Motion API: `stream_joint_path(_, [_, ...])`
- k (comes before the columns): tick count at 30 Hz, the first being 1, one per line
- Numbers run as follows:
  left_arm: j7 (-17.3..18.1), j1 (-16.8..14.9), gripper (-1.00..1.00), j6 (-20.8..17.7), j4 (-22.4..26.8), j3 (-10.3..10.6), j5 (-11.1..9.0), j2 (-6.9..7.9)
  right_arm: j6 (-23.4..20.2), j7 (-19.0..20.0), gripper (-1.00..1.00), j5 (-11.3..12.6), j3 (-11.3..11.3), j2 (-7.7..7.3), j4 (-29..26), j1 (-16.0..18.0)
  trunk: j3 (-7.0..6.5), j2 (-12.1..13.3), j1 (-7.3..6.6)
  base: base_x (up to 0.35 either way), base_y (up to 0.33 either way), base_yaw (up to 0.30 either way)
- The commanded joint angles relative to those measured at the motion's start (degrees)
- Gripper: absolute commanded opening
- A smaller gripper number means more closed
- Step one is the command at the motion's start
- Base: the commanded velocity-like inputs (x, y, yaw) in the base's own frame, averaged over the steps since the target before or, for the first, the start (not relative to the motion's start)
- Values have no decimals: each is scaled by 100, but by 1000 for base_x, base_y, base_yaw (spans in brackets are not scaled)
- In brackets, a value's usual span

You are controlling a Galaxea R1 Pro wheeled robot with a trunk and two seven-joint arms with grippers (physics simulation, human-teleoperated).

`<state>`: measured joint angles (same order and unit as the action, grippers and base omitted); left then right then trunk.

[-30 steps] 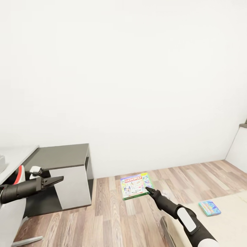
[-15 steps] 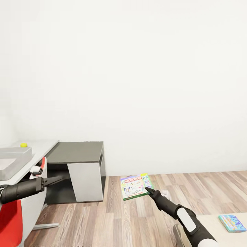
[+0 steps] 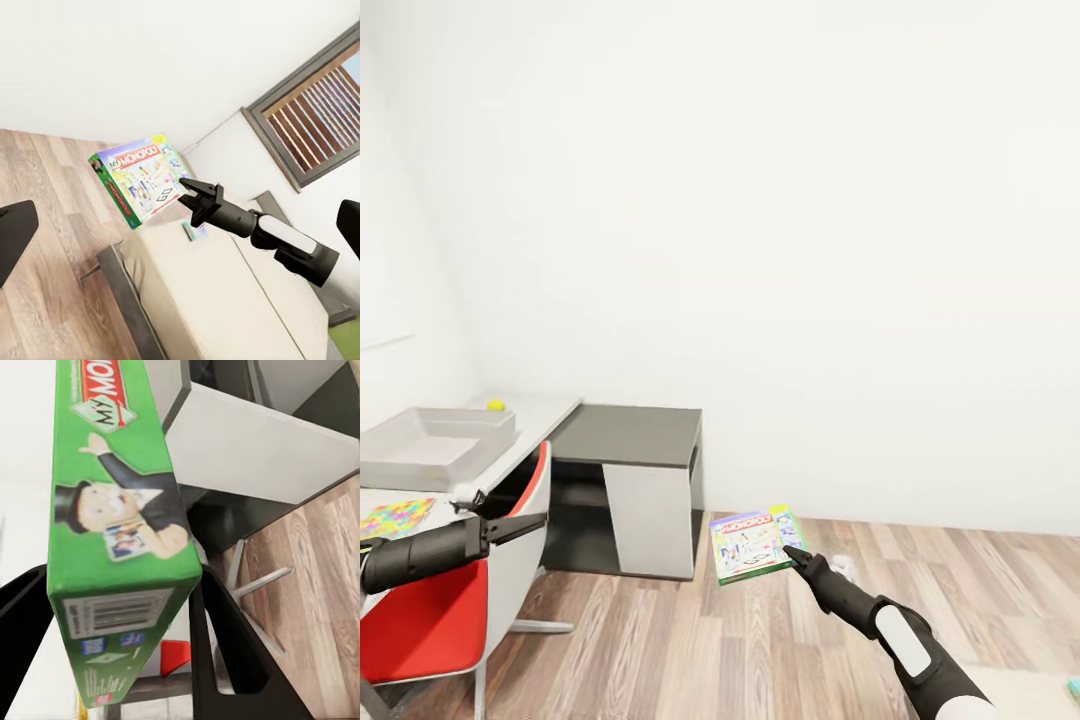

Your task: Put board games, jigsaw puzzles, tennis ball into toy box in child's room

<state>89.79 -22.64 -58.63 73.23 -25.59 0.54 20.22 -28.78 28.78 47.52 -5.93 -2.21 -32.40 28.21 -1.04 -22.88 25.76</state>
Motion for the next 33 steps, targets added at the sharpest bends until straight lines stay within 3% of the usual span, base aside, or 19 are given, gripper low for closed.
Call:
stream_joint_path(1, [21,-4,100,-60,-2,2,7,-1,-53,5,-100,48,-22,1,-2,0,2,-4,2,0,0,291])
stream_joint_path(24, [21,-4,100,-58,-2,-8,-4,-1,-48,8,-100,39,-24,-7,4,0,2,-4,2,0,0,289])
stream_joint_path(33, [21,-4,100,-52,-2,-7,13,-1,-43,14,-100,38,-22,-12,-3,0,2,-4,2,79,0,55])
